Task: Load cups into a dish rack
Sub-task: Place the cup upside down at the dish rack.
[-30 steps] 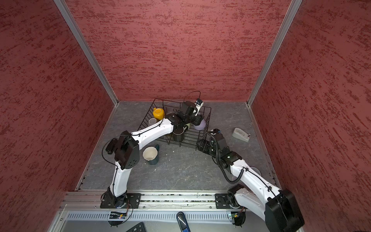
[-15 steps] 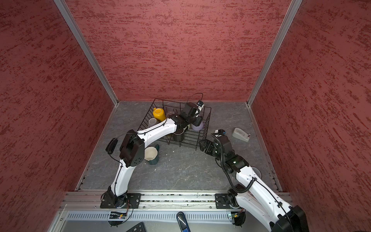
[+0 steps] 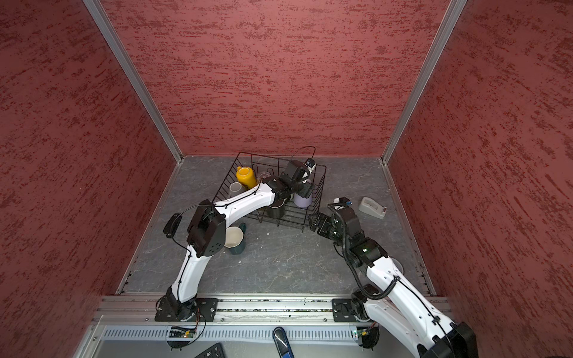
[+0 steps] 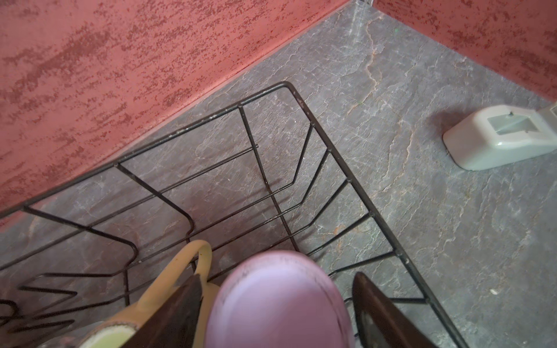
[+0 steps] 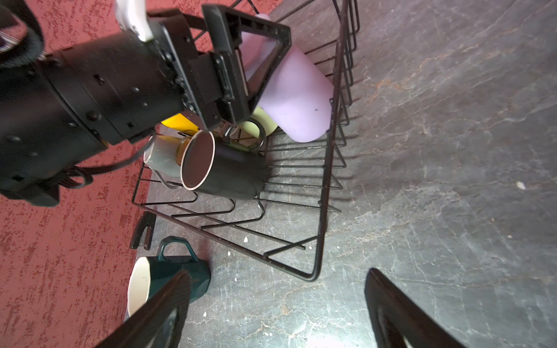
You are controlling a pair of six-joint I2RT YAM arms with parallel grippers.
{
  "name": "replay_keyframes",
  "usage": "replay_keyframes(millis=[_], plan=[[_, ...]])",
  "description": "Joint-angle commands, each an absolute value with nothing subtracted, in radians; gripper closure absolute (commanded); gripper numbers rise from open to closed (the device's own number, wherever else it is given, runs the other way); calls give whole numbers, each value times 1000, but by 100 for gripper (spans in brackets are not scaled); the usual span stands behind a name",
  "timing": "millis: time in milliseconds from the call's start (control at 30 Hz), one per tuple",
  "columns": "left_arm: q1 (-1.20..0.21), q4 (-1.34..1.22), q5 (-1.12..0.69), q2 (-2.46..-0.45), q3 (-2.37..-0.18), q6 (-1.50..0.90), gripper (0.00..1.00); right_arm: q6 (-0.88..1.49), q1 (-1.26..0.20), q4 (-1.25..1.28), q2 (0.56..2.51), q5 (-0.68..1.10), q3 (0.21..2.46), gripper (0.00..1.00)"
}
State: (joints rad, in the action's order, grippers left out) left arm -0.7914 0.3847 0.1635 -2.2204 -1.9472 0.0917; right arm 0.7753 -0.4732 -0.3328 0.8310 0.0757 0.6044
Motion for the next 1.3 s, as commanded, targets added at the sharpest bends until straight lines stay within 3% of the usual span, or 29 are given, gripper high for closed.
replay_keyframes(millis=[0, 167, 400, 700, 1033, 1267], plan=[[-797, 367, 166, -2195, -1963, 105, 8, 767, -467, -356, 822, 40, 641, 9], [-802, 350, 166, -2155, -1936, 98, 0, 747, -466, -383, 817, 18, 665, 8], [-784, 256, 156, -1978, -1829, 56, 0, 657, -464, -483, 836, -34, 774, 11], [-669, 104, 83, -1599, -1546, -67, 0, 576, -481, -573, 897, 6, 905, 23], [-433, 242, 94, -1078, -1201, -186, 0, 628, -866, -581, 1151, -170, 1068, 27], [-236, 430, 115, -829, -1059, -176, 0, 649, -1045, -552, 1376, -198, 1184, 28]])
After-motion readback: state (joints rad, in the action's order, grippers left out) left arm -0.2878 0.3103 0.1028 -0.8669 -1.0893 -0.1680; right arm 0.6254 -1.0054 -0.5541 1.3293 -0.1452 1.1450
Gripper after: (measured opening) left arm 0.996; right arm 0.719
